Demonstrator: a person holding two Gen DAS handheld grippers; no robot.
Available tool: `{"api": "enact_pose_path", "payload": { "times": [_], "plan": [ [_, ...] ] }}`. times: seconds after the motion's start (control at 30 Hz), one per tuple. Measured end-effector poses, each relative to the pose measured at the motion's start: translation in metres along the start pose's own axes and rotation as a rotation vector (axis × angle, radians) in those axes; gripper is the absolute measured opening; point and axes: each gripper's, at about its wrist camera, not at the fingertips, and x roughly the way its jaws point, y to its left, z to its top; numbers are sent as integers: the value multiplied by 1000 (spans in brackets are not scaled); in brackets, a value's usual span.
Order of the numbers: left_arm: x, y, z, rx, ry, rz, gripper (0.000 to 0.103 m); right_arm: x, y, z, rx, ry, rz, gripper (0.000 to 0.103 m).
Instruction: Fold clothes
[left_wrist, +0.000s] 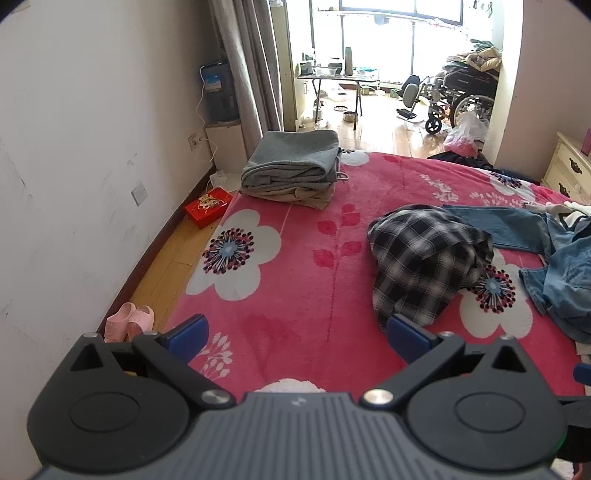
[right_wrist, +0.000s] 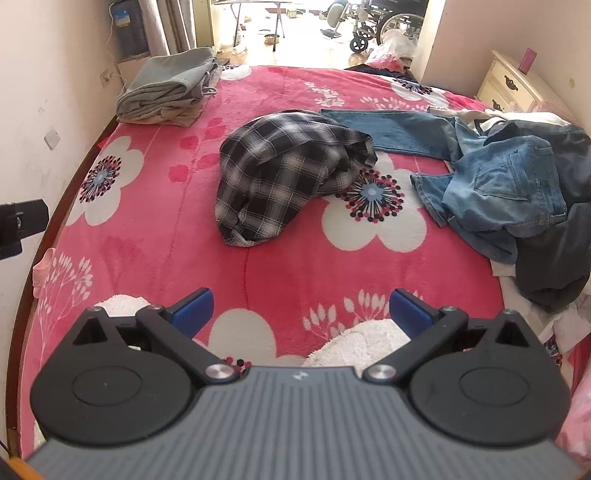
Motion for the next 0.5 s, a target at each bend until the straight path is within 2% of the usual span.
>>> {"api": "enact_pose_path", "payload": {
  "times": [0.3,0.5],
  "plan": [
    [3,9,-2,13,-3,-11,103,-2,2,3,4,-12,3,102],
    [2,18,-7,-26,6,-5,103,-3,2,1,3,-18,6,102]
  ]
}}
